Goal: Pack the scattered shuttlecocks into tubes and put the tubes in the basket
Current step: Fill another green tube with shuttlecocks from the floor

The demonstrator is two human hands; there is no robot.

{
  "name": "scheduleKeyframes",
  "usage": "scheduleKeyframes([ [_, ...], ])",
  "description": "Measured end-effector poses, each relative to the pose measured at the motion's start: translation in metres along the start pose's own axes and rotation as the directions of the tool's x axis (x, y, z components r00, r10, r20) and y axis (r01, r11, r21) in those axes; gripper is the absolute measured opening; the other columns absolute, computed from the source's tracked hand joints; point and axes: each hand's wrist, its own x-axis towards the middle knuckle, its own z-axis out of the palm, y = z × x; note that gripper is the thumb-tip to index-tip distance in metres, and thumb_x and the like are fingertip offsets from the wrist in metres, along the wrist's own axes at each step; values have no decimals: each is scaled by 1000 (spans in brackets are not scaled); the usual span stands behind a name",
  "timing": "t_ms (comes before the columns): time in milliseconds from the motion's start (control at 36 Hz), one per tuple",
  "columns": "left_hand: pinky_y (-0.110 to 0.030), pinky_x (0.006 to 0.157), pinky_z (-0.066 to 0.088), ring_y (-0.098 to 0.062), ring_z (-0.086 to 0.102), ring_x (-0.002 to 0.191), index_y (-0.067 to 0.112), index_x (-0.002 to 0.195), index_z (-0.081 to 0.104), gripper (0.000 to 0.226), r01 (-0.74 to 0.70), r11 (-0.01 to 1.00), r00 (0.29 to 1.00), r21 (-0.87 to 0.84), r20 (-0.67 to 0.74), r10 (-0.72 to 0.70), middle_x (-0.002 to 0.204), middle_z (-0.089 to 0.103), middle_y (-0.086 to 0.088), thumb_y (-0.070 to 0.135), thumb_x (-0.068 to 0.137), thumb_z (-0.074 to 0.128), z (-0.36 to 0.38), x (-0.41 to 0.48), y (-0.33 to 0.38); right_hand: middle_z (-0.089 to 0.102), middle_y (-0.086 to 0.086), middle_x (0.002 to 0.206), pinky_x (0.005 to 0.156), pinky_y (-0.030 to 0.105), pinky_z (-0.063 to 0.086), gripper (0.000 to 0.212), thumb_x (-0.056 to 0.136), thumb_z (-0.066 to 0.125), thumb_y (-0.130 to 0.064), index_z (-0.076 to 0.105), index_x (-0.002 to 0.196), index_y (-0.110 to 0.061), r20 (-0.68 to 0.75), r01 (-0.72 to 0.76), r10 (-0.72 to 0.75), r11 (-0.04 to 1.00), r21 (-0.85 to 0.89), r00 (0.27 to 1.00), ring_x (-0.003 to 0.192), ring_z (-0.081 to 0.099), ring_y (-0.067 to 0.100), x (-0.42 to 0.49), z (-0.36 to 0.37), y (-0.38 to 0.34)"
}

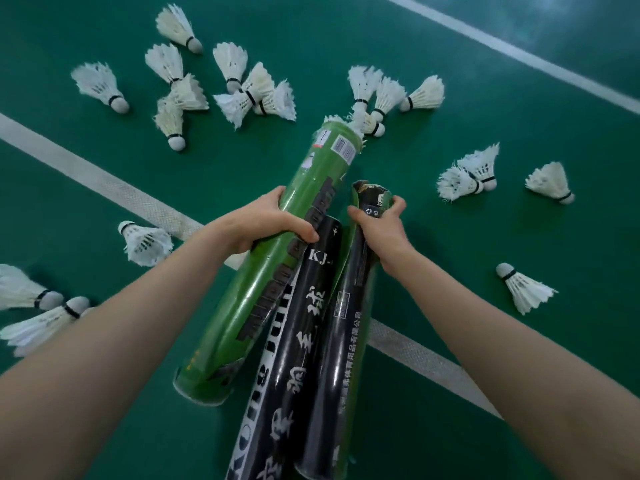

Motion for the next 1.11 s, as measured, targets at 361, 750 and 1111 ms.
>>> scheduleKeyframes([
  [361, -40, 91, 48, -26, 54, 103, 23, 145, 19, 108, 69, 868, 979, 492, -199, 35, 127, 52, -7, 36, 62, 87, -51, 13, 27, 43, 11, 140, 97, 35, 40, 58, 92, 59, -38, 39, 139, -10, -94, -24, -14, 921, -389, 995, 115, 50, 26, 2, -4, -74],
  [750, -36, 95, 46, -28, 52, 116, 16, 149, 10, 119, 49, 929, 981, 368, -194, 25, 138, 46, -13, 37, 62, 88, -42, 13, 7, 37, 18, 141, 101, 37, 39, 59, 93, 58, -32, 34, 141, -9, 179, 162, -11, 488, -858, 984, 124, 43, 33, 19, -51, -101],
  [1111, -37, 87, 49, -25, 56, 105, 21, 147, 16, 114, 13, 930, 963, 368, -256, 88, 129, 51, -8, 41, 61, 88, -48, 41, 49, 15, 12, 155, 109, 47, 32, 65, 92, 47, -6, 21, 149, -20, 346, 436, -283, 387, -812, 895, 138, 21, 35, 86, -27, -124],
])
